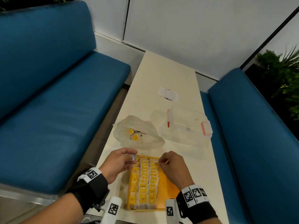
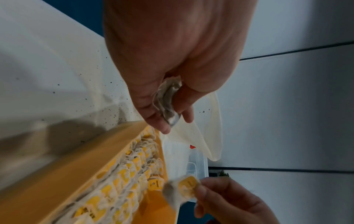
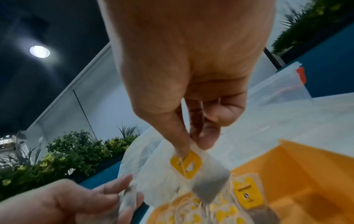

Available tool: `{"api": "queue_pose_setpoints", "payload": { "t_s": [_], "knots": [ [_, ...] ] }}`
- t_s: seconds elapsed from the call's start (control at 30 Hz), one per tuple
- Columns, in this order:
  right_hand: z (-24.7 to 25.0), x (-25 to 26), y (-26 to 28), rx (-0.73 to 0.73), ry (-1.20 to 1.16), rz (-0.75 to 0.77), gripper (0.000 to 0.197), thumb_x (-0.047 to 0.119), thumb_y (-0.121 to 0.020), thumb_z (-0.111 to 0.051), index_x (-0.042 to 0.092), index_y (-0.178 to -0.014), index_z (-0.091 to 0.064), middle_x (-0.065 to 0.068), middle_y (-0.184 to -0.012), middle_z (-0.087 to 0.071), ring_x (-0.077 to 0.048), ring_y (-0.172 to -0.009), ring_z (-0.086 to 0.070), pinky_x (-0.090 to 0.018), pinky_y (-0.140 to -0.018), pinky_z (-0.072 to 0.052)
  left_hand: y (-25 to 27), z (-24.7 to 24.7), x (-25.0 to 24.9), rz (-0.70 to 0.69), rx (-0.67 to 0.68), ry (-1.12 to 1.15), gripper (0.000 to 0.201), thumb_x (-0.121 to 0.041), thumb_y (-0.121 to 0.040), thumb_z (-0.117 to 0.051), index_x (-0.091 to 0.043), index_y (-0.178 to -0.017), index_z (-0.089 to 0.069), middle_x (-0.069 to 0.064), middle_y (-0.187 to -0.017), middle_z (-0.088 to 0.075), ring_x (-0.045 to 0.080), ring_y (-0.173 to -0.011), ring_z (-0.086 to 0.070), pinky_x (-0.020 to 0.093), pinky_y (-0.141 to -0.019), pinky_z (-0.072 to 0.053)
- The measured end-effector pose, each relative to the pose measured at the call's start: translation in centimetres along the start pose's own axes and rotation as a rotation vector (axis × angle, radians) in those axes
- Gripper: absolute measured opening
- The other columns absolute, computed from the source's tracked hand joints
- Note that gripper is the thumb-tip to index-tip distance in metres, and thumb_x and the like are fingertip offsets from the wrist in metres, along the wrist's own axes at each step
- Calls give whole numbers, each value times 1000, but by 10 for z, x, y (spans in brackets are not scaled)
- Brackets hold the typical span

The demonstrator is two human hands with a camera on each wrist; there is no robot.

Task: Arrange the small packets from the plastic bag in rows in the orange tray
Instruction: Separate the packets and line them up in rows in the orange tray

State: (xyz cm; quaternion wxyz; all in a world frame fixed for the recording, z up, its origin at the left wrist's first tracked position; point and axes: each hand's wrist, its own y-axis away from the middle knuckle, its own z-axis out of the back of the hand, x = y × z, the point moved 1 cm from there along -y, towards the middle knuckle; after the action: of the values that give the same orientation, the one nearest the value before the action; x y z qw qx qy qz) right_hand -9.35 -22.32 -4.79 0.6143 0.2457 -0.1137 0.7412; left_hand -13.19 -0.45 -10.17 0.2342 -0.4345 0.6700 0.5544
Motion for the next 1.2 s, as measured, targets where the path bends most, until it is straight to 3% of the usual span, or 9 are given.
{"api": "queue_pose_setpoints", "payload": {
  "t_s": [0.1, 0.17, 0.3, 0.43, 0.6, 0.83, 1.03, 1.13, 1.2],
  "knots": [
    [7, -5, 0, -8, -125, -31, 17, 11, -80, -73, 25, -72, -68, 8, -83, -66, 0, -74, -59, -12, -68, -45, 2, -5, -2, -45, 7, -125, 32, 5, -100, -48, -7, -99, -78, 10, -98, -76, 18, -80, -69, 23, -59, -54],
    [13, -5, -1, -2, -201, -39, 16, 10, -79, -76, 23, -73, -70, 8, -80, -68, 3, -70, -59, -10, -63, -43, 2, -10, -4, -78, 21, -206, 34, 5, -99, -49, -10, -95, -79, 6, -95, -76, 16, -78, -67, 24, -61, -53],
    [12, -3, -3, 80, -272, -51, 14, 12, -81, -76, 23, -74, -70, 9, -70, -69, -6, -65, -64, -13, -59, -43, 0, -20, -4, -196, 85, -309, 17, -7, -88, -75, -21, -97, -81, -5, -105, -74, 14, -97, -70, 29, -77, -59],
    [9, 2, 0, 125, -418, -41, 6, 6, -85, -71, 9, -80, -70, 1, -64, -68, -9, -55, -63, -15, -56, -43, -3, -29, -4, -324, 161, -505, 30, -29, -70, -93, -30, -97, -81, -7, -106, -68, 5, -101, -67, 29, -91, -57],
    [0, -1, 2, 96, -588, -101, 3, 2, -87, -69, 3, -85, -67, -2, -68, -66, -13, -54, -63, -23, -48, -42, -10, -33, 2, -400, 77, -584, 10, -27, -74, -89, -23, -80, -82, -1, -94, -68, 13, -89, -67, 41, -86, -55],
    [-12, -6, 7, 67, -760, -197, 1, -3, -85, -68, -3, -86, -68, -23, -70, -67, -21, -52, -56, -28, -49, -43, -16, -37, -2, -426, 74, -623, 11, -31, -74, -89, -24, -80, -82, -7, -94, -67, 5, -91, -66, 29, -85, -54],
    [-6, -46, 6, -48, -557, -349, 13, -9, -88, -60, 2, -81, -64, -13, -64, -69, -13, -51, -62, -27, -50, -50, -23, -3, 0, -341, -75, -730, 19, -46, -76, -86, -29, -72, -80, -11, -90, -69, 1, -91, -66, 19, -76, -48],
    [-18, -63, 3, -21, -388, -397, 20, -4, -84, -62, 15, -77, -63, -6, -64, -70, -25, -65, -70, -41, -63, -58, -26, 13, 9, -244, -112, -797, 22, -46, -74, -87, -27, -66, -79, -11, -77, -74, 1, -76, -68, 21, -68, -51],
    [-27, -63, 0, 1, -313, -407, 15, 3, -78, -64, 18, -75, -64, -4, -68, -71, -26, -71, -70, -41, -67, -59, -28, 15, 15, -182, -66, -835, 25, -47, -71, -89, -25, -65, -80, -9, -71, -75, 3, -70, -70, 26, -68, -56]
  ]
}}
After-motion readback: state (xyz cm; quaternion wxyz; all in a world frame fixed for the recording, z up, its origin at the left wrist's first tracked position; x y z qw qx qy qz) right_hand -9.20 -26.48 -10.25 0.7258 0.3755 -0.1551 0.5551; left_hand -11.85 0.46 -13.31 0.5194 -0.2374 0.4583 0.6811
